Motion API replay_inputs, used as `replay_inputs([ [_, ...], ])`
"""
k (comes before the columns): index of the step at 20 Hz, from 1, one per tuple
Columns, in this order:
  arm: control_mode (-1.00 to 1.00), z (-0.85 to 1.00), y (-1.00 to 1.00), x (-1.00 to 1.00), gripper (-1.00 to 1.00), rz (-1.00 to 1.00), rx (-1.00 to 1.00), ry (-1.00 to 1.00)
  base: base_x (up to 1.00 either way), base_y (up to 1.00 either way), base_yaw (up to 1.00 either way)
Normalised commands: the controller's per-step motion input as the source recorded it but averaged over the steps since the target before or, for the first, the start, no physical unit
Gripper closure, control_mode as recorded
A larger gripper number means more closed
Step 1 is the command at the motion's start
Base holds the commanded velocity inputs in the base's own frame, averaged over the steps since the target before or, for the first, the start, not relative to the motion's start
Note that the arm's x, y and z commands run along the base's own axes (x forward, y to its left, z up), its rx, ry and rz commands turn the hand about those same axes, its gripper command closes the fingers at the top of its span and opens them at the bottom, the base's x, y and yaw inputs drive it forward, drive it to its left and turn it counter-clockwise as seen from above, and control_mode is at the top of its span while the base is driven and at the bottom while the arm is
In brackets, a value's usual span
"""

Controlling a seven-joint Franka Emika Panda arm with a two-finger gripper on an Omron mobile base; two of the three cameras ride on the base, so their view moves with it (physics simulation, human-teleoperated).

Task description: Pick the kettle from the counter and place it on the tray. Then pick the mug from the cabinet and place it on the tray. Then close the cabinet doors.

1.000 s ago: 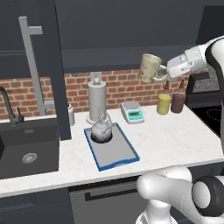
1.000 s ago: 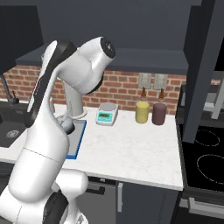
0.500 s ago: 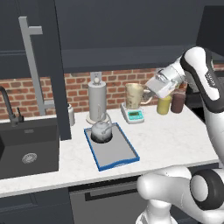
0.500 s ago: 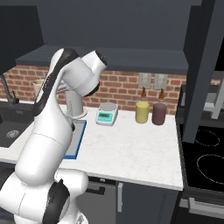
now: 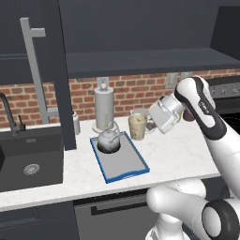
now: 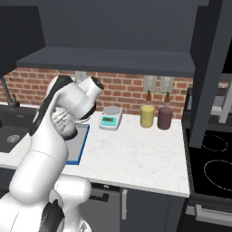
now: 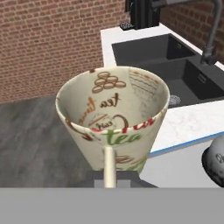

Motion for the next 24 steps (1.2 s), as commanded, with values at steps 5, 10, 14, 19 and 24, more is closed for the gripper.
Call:
replay_inputs([
  [5, -1.00, -0.66, 0.00, 0.00, 1.00, 0.00, -0.02, -0.17, 0.00, 0.00, 0.00],
  [10, -1.00, -0.58, 0.00, 0.07, 1.00, 0.00, 0.00, -0.14, 0.00, 0.00, 0.00],
  [14, -1.00, -0.52, 0.00, 0.20, 1.00, 0.00, 0.00, -0.09, 0.00, 0.00, 0.00],
  [19, -1.00, -0.48, 0.01, 0.32, 1.00, 0.00, 0.00, -0.02, 0.00, 0.00, 0.00],
  [24, -1.00, -0.43, 0.10, 0.36, 1.00, 0.00, 0.00, 0.00, 0.00, 0.00, 0.00],
])
